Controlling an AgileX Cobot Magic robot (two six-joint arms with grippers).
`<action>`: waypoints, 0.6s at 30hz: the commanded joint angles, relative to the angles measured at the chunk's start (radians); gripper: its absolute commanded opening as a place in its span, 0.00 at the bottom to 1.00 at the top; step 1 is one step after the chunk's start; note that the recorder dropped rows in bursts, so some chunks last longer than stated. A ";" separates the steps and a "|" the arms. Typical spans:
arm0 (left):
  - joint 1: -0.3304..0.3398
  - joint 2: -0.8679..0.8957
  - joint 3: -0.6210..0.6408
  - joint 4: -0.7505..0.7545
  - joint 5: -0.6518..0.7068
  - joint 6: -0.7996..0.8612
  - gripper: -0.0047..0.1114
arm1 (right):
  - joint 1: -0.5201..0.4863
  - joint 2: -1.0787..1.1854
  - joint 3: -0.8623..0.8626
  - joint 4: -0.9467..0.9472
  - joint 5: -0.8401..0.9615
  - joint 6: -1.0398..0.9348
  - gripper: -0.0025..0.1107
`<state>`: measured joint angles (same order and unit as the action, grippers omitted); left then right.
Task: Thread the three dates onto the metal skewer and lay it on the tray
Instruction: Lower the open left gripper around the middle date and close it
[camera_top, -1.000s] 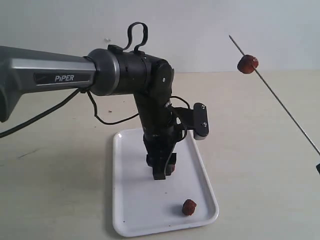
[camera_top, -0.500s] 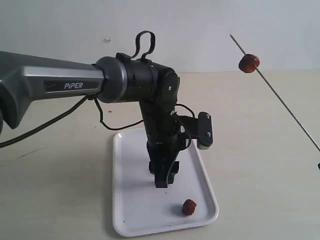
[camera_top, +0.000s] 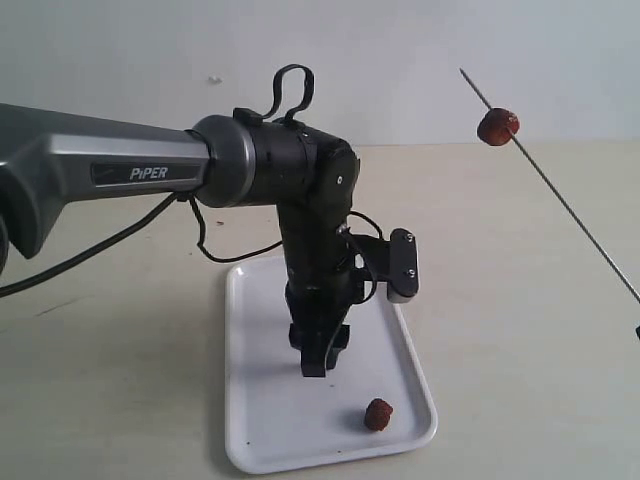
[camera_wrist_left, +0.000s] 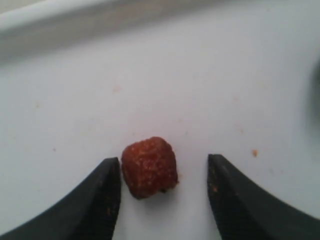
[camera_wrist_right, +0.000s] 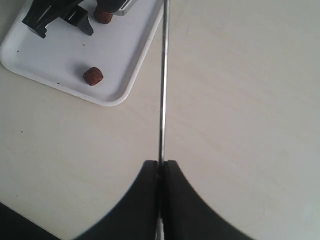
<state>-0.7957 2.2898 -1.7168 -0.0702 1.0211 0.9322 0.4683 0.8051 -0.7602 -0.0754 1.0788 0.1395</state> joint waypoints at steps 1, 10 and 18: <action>-0.003 0.004 -0.005 0.007 0.014 -0.020 0.49 | -0.003 0.000 0.005 -0.012 -0.005 -0.008 0.02; -0.003 0.004 -0.005 0.007 -0.022 -0.027 0.49 | -0.003 0.000 0.005 -0.012 -0.005 -0.008 0.02; -0.003 0.004 -0.005 0.005 -0.027 -0.042 0.31 | -0.003 0.000 0.005 -0.012 -0.005 -0.008 0.02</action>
<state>-0.7957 2.2898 -1.7168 -0.0666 0.9978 0.9020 0.4683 0.8051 -0.7602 -0.0754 1.0788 0.1395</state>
